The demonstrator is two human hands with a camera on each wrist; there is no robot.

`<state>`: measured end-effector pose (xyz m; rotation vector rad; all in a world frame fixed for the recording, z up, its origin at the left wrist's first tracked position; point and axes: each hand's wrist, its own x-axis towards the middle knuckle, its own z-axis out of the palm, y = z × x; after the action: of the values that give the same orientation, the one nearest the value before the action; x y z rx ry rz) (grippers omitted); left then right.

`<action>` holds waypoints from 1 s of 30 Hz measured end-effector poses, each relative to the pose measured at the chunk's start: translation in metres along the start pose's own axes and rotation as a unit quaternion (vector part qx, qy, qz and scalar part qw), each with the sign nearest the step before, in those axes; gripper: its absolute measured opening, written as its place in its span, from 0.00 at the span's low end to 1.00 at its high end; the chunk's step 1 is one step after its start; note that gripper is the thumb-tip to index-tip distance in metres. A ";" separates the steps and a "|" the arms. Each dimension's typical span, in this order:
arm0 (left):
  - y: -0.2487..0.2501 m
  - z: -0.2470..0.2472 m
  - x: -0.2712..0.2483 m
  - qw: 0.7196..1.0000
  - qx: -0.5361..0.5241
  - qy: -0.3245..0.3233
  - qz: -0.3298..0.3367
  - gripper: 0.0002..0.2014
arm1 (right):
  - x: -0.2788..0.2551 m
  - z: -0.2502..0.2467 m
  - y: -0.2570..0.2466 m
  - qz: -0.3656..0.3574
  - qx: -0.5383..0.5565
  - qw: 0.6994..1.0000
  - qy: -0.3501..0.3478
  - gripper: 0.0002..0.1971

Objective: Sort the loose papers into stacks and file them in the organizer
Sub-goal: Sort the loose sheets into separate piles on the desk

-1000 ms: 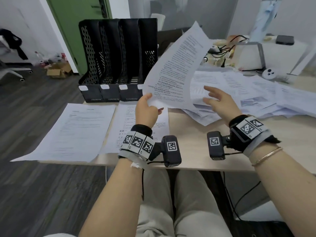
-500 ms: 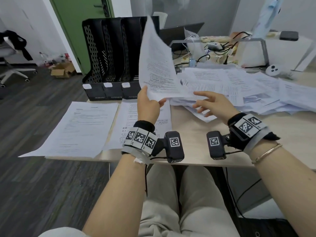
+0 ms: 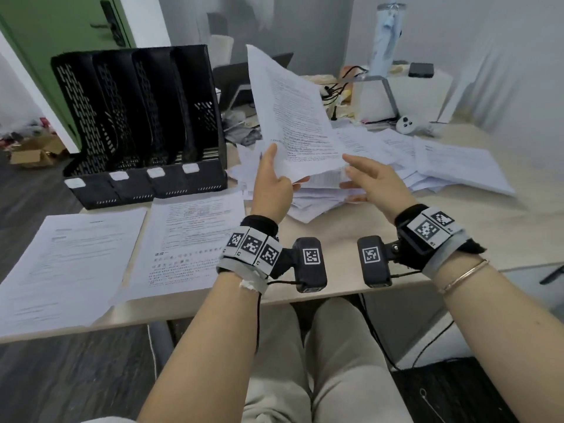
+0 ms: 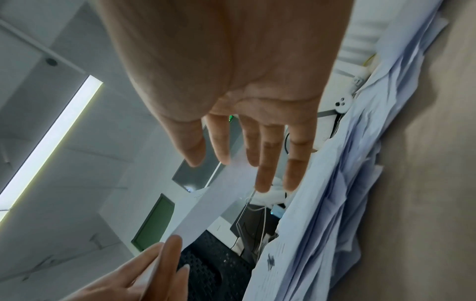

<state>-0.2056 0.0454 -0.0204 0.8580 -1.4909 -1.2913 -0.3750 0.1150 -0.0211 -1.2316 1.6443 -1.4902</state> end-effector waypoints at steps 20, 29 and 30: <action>-0.024 0.125 0.025 0.972 0.186 -0.124 -0.069 0.26 | 0.004 -0.141 0.057 0.054 0.009 0.962 0.266 0.11; -0.032 0.129 0.069 0.985 0.157 0.003 -0.068 0.24 | 0.030 -0.191 0.083 0.170 -0.271 0.917 0.238 0.12; -0.031 0.129 0.071 0.985 0.155 0.005 -0.070 0.24 | 0.032 -0.190 0.082 0.183 -0.282 0.915 0.223 0.12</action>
<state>-0.3519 0.0137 -0.0350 1.1870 -1.6755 -1.1672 -0.5763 0.1605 -0.0587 -0.7940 2.5770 -1.1412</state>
